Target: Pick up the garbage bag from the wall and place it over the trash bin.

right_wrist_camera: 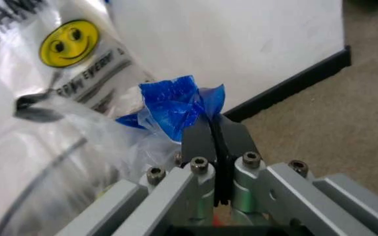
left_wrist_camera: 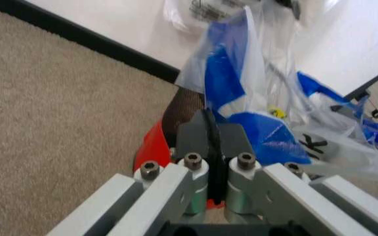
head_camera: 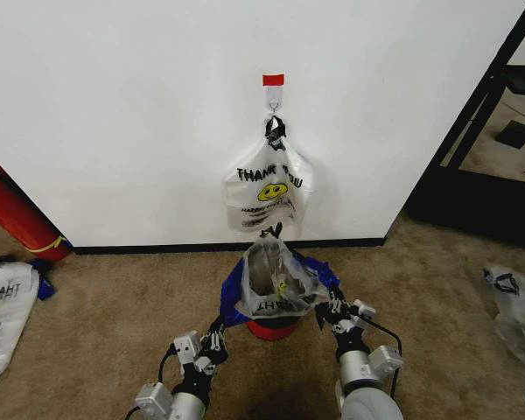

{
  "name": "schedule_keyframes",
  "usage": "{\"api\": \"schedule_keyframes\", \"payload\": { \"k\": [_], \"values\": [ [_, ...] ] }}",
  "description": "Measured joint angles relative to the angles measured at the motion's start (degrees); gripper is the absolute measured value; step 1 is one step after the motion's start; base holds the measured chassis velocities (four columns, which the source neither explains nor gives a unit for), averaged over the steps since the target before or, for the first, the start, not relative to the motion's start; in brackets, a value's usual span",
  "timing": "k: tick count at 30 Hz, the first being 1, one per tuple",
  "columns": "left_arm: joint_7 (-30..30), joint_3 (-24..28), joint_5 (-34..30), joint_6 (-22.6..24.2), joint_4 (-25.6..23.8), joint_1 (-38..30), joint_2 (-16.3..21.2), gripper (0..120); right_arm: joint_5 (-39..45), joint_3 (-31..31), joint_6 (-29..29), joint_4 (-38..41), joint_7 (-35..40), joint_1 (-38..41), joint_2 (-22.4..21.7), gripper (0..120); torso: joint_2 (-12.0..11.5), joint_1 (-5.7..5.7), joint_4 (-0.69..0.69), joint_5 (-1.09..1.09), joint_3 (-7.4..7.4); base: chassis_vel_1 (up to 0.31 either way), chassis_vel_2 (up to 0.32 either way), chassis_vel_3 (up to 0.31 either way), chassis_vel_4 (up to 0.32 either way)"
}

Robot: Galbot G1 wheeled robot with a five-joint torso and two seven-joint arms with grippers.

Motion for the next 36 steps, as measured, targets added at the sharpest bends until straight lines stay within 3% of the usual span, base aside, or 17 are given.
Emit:
{"api": "schedule_keyframes", "payload": {
  "k": [8, 21, 36],
  "values": [
    [-0.44, 1.01, -0.01, 2.08, 1.36, -0.85, 0.1, 0, 1.08, -0.66, -1.96, -3.38, 1.37, 2.42, 0.38, 0, 0.0, 0.01, 0.0, 0.0, 0.0, 0.0, 0.0, 0.0, 0.0],
    [-0.24, 0.97, 0.06, 2.27, 2.35, 0.84, 3.63, 0, 1.39, -1.4, -3.96, -6.41, 2.08, 3.83, 0.89, 0, 0.0, 0.01, 0.0, 0.0, 0.0, 0.0, 0.0, 0.0, 0.0],
    [0.02, 2.91, 1.71, 1.84, 6.79, -1.74, 3.25, 0, -0.19, -1.49, -4.01, -11.92, 2.14, 7.59, 1.06, 0, 0.0, 0.01, 0.0, 0.0, 0.0, 0.0, 0.0, 0.0, 0.0]
  ]
}}
